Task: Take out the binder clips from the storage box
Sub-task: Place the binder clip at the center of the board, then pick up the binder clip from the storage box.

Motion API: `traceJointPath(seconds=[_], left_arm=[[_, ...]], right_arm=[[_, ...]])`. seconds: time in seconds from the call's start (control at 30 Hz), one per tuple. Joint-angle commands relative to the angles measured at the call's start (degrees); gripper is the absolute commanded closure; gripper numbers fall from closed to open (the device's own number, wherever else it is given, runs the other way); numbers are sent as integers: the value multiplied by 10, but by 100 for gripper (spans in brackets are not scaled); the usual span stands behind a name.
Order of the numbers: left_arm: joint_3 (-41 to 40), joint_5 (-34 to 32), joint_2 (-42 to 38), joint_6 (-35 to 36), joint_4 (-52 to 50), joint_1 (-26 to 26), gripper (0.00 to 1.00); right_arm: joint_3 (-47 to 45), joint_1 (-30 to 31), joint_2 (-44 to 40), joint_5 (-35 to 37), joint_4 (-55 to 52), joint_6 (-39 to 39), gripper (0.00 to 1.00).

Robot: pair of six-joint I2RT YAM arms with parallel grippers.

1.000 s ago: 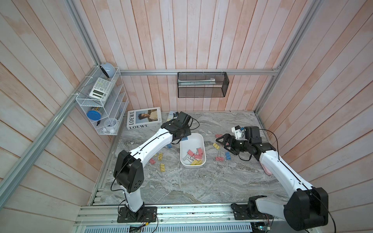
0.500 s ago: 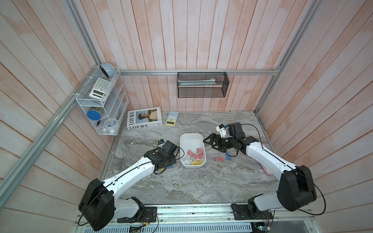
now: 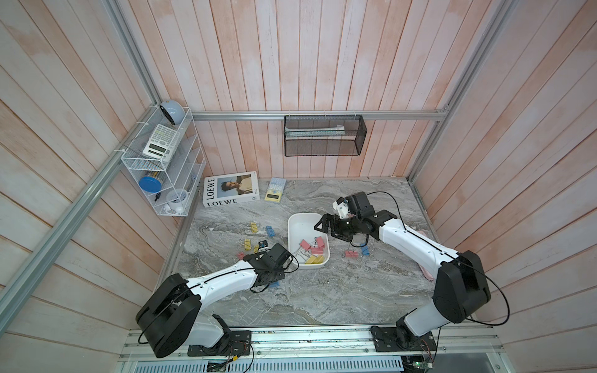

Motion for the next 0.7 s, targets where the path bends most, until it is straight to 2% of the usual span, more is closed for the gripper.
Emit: traceJointPath(seconds=[0.0,0.13,0.2,0.27,0.3,0.33,0.47,0.6,0.67], left_arm=[[13,-12,18,10,9,-1,82],[30,-36,-5,17,-31,0,63],[41,-51,-27,21,-55,3,55],[53,-63,-51,25,-77,11,37],[60,-70,-64,27,-89,16,29],[65,-76,-77,30,-96,20,26],[87,-87,-114,38,-125,44,0],[100,-88,-140,50,-142,62,0],[100,-88,-151,52,-146,66,0]], right_arm=[[42,26,36,53,-78,-26,2],[58,52,68,58,-82,-15,3],[56,61,78,54,-69,6,15],[53,68,88,53,-60,30,28],[51,72,93,53,-54,44,32],[51,77,99,57,-53,56,35],[52,98,120,67,-33,99,46],[55,113,147,74,-15,144,55],[52,116,156,74,-4,162,56]])
